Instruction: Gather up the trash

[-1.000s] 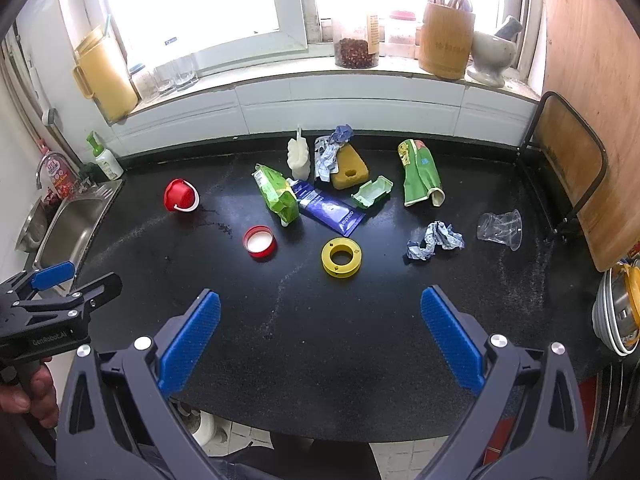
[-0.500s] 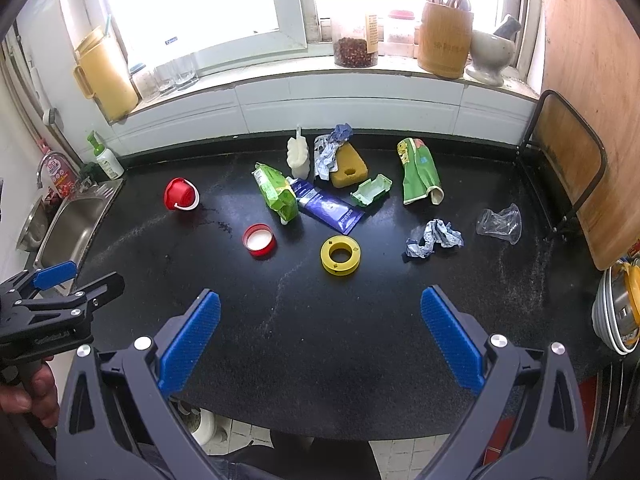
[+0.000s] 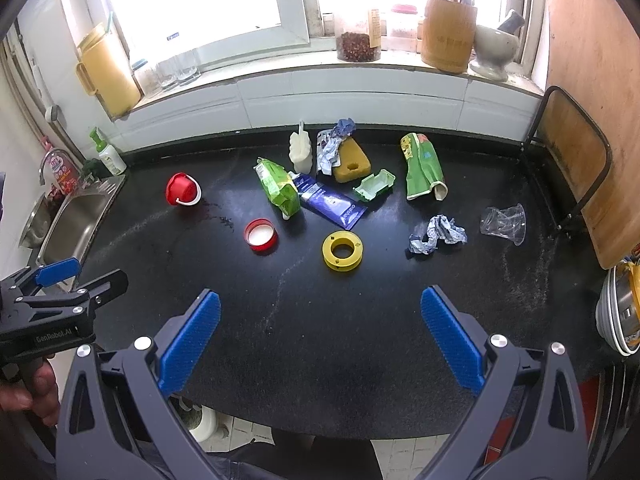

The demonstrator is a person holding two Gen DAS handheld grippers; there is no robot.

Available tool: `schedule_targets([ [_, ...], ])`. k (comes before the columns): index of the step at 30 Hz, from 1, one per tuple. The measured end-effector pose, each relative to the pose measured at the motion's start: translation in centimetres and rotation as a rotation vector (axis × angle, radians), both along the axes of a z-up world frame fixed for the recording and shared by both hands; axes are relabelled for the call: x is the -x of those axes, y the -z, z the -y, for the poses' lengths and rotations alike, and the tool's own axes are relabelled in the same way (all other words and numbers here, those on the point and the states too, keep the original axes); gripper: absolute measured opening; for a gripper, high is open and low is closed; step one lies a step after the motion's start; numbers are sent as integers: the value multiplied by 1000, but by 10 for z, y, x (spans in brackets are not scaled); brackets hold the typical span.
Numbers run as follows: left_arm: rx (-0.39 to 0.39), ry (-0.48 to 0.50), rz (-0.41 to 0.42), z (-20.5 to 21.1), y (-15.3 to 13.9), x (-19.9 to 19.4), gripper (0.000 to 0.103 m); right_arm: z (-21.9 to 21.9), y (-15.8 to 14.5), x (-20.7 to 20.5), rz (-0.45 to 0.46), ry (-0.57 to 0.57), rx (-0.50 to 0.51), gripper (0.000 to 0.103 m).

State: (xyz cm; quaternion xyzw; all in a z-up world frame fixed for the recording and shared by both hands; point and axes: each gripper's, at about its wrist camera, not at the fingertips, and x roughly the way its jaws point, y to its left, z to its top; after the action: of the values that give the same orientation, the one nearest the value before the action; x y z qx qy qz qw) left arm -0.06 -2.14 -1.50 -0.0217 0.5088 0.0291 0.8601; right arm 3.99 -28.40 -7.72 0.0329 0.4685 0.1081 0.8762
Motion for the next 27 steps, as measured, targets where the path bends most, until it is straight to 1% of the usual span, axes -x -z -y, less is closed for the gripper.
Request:
schedule_targets([
  [2,-1,3,-3,1,2,2,97,0,0,0,-2,0,2,97],
  [4,-5,6,-13,6,-4,-10,97,0,0,-1,-4,-2,1,97],
  [7,-7,8,-20,8,-3,-13,97,1,1,-3,-9,-3,0,97],
  [17,-10,17,-49,11,3,-23,97,5,8,-14,-32,-5,-4,97],
  [22,-12,21,-68,15,12,-32,97,7,18,-24,-54,-11,-13,97],
  [27,-26,24,-86,18,27,-46,97,4,32,-37,-61,-37,-11,97],
])
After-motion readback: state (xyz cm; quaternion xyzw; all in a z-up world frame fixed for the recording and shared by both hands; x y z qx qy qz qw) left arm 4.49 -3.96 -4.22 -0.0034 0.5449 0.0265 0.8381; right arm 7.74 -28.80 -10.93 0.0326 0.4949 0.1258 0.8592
